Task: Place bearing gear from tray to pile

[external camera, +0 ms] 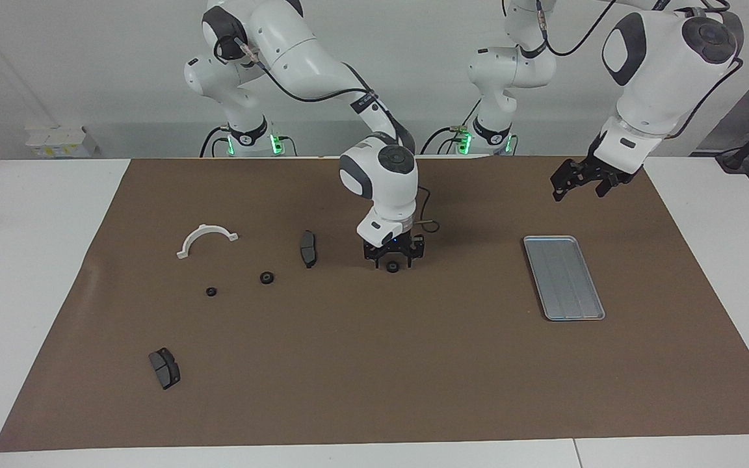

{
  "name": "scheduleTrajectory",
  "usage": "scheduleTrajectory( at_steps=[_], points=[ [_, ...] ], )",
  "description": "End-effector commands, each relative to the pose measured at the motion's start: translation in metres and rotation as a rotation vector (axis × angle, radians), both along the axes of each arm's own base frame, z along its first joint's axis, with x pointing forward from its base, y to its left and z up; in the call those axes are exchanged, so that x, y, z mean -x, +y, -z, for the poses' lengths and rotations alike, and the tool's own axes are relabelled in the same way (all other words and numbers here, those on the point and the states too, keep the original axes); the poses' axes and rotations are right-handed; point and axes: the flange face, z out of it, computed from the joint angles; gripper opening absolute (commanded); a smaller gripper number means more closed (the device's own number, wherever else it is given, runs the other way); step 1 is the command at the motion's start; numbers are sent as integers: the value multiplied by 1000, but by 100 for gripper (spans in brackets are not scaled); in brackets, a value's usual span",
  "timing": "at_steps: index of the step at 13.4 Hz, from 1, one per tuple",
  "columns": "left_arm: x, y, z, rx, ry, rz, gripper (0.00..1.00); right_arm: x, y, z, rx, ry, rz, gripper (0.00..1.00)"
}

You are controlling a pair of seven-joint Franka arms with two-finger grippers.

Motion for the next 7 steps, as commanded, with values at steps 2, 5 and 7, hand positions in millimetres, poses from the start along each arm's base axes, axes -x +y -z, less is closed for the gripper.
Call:
scheduleTrajectory(
  at_steps=[2,5,7],
  points=[
    [9,14,-4,-4,-14,-23,100,-1,1,6,-6,-21,12,67],
    [9,17,-5,-4,-12,-29,100,1,0,9,0,-14,12,53],
    [9,15,-5,-4,-12,-26,100,1,0,9,0,-14,14,16]
  ],
)
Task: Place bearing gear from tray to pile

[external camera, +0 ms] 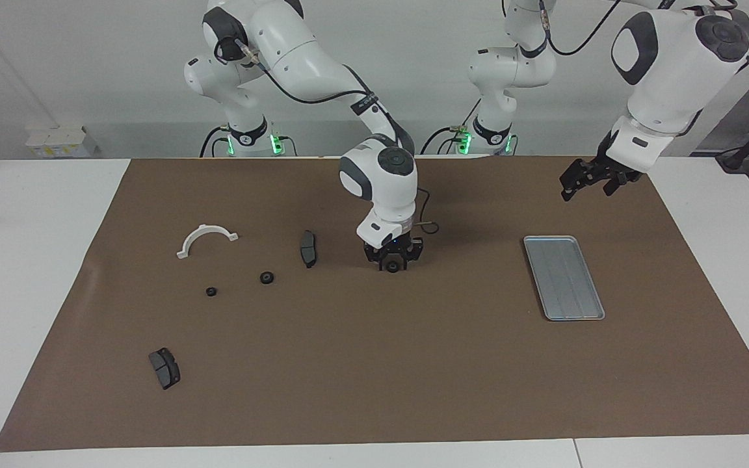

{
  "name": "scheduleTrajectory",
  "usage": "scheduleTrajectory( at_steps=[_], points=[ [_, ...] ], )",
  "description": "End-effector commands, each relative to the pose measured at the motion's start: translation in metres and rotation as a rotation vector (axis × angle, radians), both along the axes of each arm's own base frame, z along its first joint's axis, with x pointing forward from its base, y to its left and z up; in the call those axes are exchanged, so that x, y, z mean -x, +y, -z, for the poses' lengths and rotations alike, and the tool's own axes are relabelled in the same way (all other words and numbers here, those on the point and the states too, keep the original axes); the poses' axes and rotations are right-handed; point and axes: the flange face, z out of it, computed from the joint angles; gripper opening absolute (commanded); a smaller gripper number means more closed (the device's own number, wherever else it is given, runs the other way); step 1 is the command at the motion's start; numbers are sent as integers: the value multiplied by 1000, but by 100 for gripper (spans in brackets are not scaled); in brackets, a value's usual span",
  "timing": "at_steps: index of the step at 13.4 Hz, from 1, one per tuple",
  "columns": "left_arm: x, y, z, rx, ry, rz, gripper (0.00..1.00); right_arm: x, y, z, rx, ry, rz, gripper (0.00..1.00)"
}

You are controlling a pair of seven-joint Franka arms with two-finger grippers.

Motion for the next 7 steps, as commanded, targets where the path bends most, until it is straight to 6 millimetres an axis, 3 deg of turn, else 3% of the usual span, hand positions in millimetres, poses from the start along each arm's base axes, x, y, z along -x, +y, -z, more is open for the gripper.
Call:
scheduleTrajectory(
  at_steps=[1,4,7],
  points=[
    [9,3,-2,-4,-8,-4,100,0,1,0,-2,-16,15,0],
    [9,3,-2,-4,-8,-6,100,-9,-4,-7,-8,-33,24,0],
    [9,3,-2,-4,-8,-4,100,-40,-48,-32,-12,-64,52,0]
  ],
)
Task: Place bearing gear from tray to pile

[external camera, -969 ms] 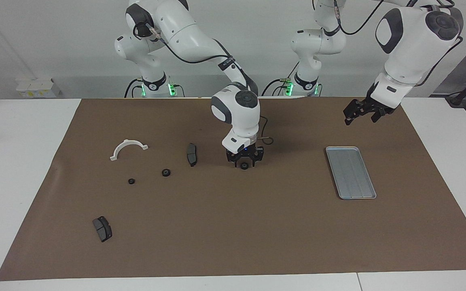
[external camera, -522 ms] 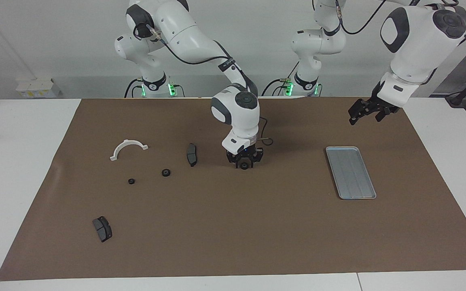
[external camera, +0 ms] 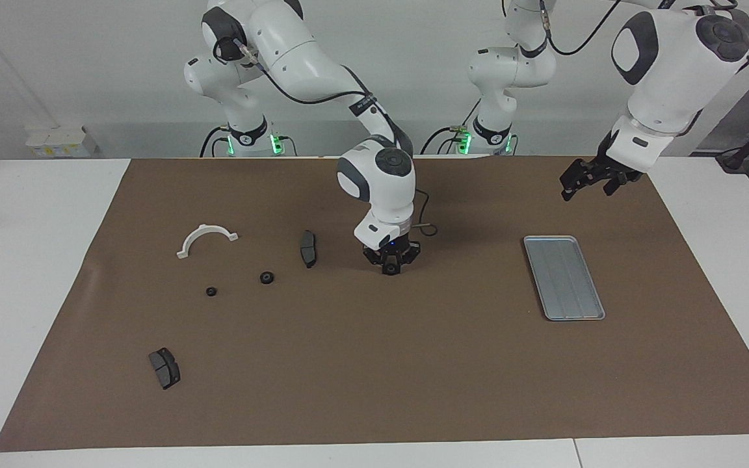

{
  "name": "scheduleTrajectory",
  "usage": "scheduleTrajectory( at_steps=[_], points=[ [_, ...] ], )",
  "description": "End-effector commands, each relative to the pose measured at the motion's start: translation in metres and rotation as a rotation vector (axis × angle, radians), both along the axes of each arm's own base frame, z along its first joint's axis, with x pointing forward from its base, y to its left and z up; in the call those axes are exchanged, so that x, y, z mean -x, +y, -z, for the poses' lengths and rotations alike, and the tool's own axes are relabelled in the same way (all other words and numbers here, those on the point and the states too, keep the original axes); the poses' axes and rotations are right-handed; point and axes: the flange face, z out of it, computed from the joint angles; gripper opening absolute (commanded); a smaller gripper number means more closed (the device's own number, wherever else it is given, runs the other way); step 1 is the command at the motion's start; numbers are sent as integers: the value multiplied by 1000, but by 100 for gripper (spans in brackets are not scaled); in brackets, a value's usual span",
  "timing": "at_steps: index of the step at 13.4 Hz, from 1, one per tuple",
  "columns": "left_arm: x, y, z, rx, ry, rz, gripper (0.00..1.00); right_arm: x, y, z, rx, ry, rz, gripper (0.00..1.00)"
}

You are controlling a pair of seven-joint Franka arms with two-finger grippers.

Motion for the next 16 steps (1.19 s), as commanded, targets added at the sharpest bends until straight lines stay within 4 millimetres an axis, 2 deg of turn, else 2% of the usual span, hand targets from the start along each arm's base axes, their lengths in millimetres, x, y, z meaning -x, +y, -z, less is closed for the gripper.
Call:
scheduleTrajectory(
  at_steps=[1,3,4,8,9,12,14,15,16],
  points=[
    [9,3,-2,-4,-8,-4,100,-33,-52,-33,-5,-46,10,0],
    [9,3,-2,-4,-8,-6,100,-59,-105,-55,-1,-64,0,0],
    [9,3,-2,-5,-6,-6,100,-68,-124,-58,1,-64,-5,0],
    [9,3,-2,-5,-6,-4,100,-110,-214,-57,11,-88,1,0],
    [9,3,-2,-4,-8,-6,100,-120,-231,-55,13,-100,-4,0],
    [9,3,-2,-4,-8,-5,100,-138,-278,-32,22,-105,4,0],
    [9,3,-2,-4,-8,-6,100,-149,-288,-26,19,-115,15,0],
    [9,3,-2,-5,-6,-4,100,-153,-311,-22,24,-111,25,0],
    [9,3,-2,-4,-8,-6,100,-158,-317,-23,22,-117,18,0]
  ],
)
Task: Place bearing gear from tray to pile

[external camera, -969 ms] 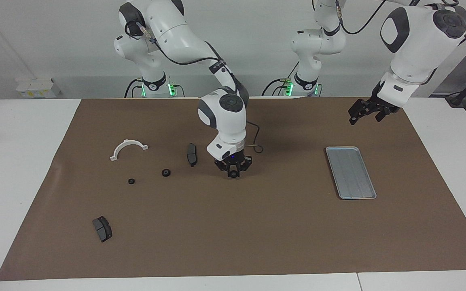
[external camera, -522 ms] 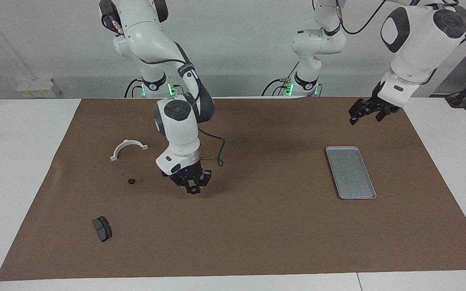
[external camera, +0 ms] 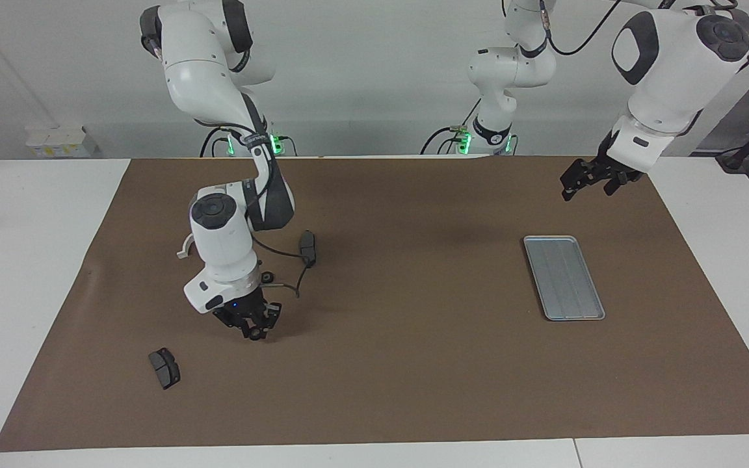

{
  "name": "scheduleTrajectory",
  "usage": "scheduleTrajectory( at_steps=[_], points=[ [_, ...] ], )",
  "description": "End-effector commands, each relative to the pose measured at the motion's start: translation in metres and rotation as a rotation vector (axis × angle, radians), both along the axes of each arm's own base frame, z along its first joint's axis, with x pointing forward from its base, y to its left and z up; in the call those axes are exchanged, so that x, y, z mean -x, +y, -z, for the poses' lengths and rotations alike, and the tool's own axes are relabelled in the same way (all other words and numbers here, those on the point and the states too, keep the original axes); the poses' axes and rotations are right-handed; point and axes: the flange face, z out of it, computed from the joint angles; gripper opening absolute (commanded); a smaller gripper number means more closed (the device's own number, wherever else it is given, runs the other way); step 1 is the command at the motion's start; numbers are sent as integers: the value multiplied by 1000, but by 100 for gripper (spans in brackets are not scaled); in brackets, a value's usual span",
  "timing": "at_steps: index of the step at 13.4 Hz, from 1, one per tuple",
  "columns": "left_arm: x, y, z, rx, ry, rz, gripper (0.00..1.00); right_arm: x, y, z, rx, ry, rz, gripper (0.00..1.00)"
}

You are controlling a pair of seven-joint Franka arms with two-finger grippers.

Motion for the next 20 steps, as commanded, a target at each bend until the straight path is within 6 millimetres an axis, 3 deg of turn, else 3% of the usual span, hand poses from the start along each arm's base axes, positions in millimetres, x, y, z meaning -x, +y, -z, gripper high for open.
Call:
scheduleTrajectory(
  at_steps=[1,2,3,5,6,8,10,17,20],
  points=[
    [9,3,-2,-5,-8,-5,100,-17,-18,1,-22,-19,-14,0],
    [9,3,-2,-5,-8,-5,100,-17,-20,2,-39,-20,0,0],
    [9,3,-2,-5,-8,-5,100,-17,-20,3,-42,-19,1,11],
    [9,3,-2,-5,-8,-5,100,-17,-20,2,-41,-21,-1,84],
    [9,3,-2,-5,-8,-5,100,-18,-20,1,-41,-24,0,100],
    [9,3,-2,-5,-8,-5,100,-17,-20,-10,-44,-38,5,100],
    [9,3,-2,-5,-8,-5,100,-11,-21,-44,-41,-58,7,100],
    [9,2,-2,-5,-8,-3,100,66,-32,-206,0,25,15,100],
    [9,2,-2,-5,-8,-3,100,99,-60,-258,18,65,23,100]
  ],
)
